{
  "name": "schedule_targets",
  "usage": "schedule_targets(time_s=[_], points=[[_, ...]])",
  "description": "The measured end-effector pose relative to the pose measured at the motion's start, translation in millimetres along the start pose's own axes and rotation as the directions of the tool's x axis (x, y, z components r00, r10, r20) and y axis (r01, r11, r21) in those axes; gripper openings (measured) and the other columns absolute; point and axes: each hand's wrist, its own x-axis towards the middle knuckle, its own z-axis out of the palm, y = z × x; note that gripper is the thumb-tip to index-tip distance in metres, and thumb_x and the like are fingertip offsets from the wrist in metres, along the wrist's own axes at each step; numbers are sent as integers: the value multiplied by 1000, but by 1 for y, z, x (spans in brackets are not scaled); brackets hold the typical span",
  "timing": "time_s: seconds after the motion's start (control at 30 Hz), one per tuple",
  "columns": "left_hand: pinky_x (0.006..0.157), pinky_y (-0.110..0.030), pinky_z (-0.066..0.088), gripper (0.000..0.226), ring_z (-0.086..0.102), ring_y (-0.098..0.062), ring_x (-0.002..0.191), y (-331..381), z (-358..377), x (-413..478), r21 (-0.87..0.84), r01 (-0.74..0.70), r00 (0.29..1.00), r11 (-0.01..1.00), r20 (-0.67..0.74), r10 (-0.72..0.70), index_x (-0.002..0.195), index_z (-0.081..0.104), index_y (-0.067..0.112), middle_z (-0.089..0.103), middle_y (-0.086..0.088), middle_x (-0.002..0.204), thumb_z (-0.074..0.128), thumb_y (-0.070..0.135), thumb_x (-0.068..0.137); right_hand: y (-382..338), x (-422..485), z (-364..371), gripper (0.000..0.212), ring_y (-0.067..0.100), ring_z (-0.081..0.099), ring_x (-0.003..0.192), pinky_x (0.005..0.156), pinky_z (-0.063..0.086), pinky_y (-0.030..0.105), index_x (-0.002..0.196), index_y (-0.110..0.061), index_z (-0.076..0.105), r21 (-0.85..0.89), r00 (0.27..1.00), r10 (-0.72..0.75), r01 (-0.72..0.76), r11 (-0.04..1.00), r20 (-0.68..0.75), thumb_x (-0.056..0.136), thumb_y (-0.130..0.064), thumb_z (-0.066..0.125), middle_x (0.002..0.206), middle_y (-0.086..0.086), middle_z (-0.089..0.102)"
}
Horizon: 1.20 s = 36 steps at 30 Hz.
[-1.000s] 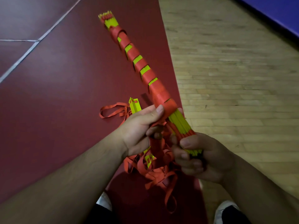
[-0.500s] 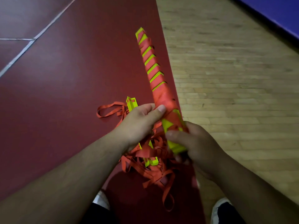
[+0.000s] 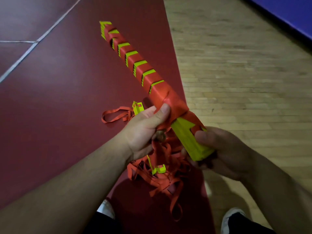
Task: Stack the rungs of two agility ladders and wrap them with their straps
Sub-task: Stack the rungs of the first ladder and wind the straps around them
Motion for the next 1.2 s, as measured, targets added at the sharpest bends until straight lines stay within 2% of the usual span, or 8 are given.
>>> schedule_targets(time_s=[0.27, 0.63, 0.8, 0.87, 0.93, 1.0, 1.13, 1.2], points=[[44, -6, 39, 10, 52, 5, 41, 7, 1, -4, 390, -102, 995, 915, 26, 100, 87, 59, 10, 59, 15, 50, 55, 15, 96, -1, 0, 3, 22, 18, 70, 57, 47, 47, 22, 82, -26, 69, -722, 954, -56, -183, 667, -293, 72, -36, 86, 68, 1, 73], [46, -6, 37, 32, 50, 5, 43, 4, 19, -6, 367, -111, 986, 924, 159, 55, 82, 66, 20, 58, 16, 50, 44, 31, 102, 22, 16, 20, 17, 16, 40, 44, 42, 30, 26, 72, -25, 64, -225, 899, -191, 107, 968, -394, 61, -20, 77, 59, 4, 48], [46, -25, 18, 23, 32, 2, 39, 9, 2, -2, 260, -49, 991, 964, 137, 13, 98, 72, 23, 54, 15, 57, 65, 44, 89, 24, 7, 21, 13, 12, 31, 44, 43, 23, 23, 75, -15, 60, 30, 987, -122, 125, 992, -103, 72, -7, 70, 61, 5, 41], [51, -31, 16, 72, 31, 4, 38, 12, -3, -3, 209, -46, 976, 977, 217, 0, 129, 57, 13, 72, 10, 88, 74, 53, 72, 23, 4, 18, 21, 10, 34, 42, 43, 27, 21, 79, -10, 57, 114, 995, -85, 79, 990, 54, 69, -9, 76, 59, 5, 42], [50, -25, 18, 89, 42, 5, 40, 16, -1, -7, 88, -61, 951, 994, 307, 31, 139, 44, 18, 68, 2, 125, 79, 51, 64, 25, 1, 17, 37, 9, 37, 41, 42, 31, 19, 86, -7, 55, 241, 968, -36, -26, 970, 247, 65, -16, 84, 61, 7, 43], [46, -12, 33, 76, 57, 4, 48, 19, 4, -11, 18, -97, 935, 995, 343, 85, 133, 45, 14, 72, 0, 115, 76, 39, 69, 25, 0, 16, 44, 8, 37, 42, 43, 35, 18, 94, -6, 52, 326, 922, 0, -137, 935, 387, 69, -23, 84, 64, 6, 49], [44, -13, 42, 8, 56, 0, 45, 23, 6, -10, 191, -149, 977, 970, 180, 115, 79, 66, 20, 62, 7, 54, 70, 24, 84, 9, 3, 14, 37, 16, 55, 50, 46, 42, 26, 94, -18, 69, -90, 995, 71, -66, 994, 63, 64, -37, 79, 71, 6, 65], [40, -17, 35, 19, 46, -4, 39, 21, 2, -8, 344, -120, 993, 931, 40, 113, 69, 60, 19, 53, 7, 45, 72, 26, 83, 5, 4, 16, 30, 12, 66, 59, 53, 49, 28, 90, -32, 71, -518, 973, -59, -68, 853, -223, 66, -48, 80, 74, -2, 73]])
